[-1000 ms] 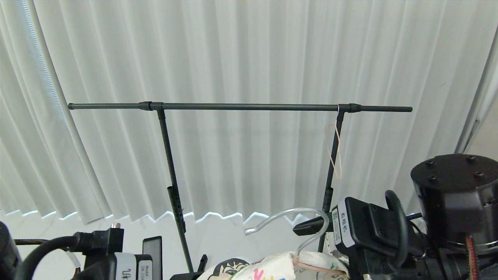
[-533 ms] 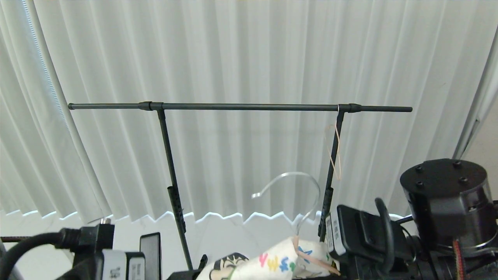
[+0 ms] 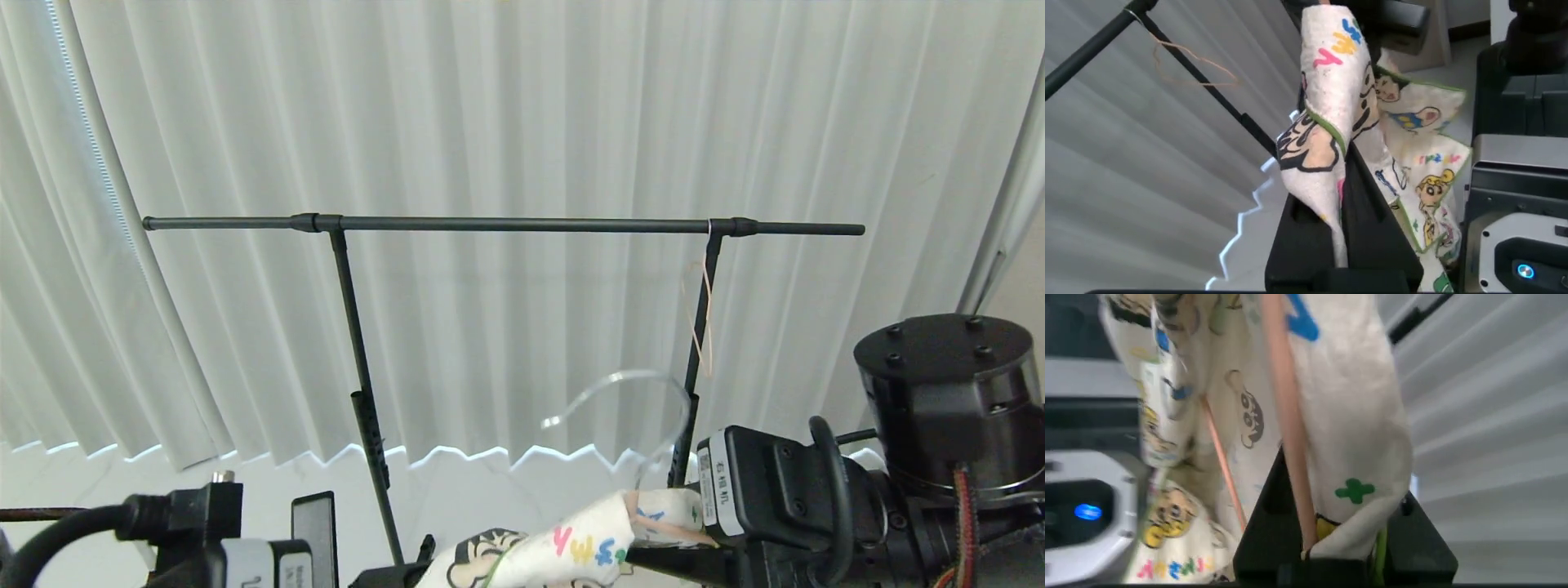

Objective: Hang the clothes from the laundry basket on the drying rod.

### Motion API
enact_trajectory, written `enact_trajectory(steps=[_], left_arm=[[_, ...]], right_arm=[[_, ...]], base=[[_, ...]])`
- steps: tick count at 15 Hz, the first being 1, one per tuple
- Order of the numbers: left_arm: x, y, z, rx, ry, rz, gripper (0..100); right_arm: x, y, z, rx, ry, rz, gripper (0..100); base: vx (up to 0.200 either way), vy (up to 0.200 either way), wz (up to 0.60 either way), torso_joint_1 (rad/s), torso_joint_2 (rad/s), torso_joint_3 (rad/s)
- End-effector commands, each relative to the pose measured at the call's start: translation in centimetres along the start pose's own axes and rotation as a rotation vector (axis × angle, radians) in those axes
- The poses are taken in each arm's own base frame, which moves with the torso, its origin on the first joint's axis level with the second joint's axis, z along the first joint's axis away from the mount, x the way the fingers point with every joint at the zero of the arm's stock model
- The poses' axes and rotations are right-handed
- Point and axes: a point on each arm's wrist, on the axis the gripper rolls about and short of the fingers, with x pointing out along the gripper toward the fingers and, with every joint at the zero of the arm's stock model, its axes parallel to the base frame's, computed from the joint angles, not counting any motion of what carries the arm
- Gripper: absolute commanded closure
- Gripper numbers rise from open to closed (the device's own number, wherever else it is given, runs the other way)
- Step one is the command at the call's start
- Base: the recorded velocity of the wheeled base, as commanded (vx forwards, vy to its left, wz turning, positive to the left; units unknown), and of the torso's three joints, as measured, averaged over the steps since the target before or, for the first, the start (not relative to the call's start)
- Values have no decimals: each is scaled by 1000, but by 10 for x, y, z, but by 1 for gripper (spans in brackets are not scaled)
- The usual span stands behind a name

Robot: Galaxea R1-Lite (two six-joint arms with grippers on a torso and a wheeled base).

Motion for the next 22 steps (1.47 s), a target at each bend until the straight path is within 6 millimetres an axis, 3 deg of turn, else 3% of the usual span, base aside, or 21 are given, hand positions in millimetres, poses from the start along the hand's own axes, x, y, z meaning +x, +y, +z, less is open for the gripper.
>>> enact_trajectory(steps=[1, 4, 8, 15, 22], left_arm=[[1, 1, -2, -5, 24, 27, 0], [0, 2, -7, -17, 57, 72, 0], [-6, 19, -17, -84, 99, 181, 0], [-47, 12, -70, -155, 255, 344, 0], [-46, 21, -87, -215, 358, 402, 0]], right_arm=[[-9, -4, 2, -64, -21, -31, 100], [-22, -12, 2, -192, -25, -90, 100], [-35, -17, 3, -299, -33, -139, 100], [-51, -30, -2, -330, -9, -226, 100], [-52, -29, -1, -349, -11, -233, 100]], base=[[0, 0, 0, 0, 0, 0], [0, 0, 0, 0, 0, 0], [0, 0, 0, 0, 0, 0], [0, 0, 0, 0, 0, 0], [0, 0, 0, 0, 0, 0]])
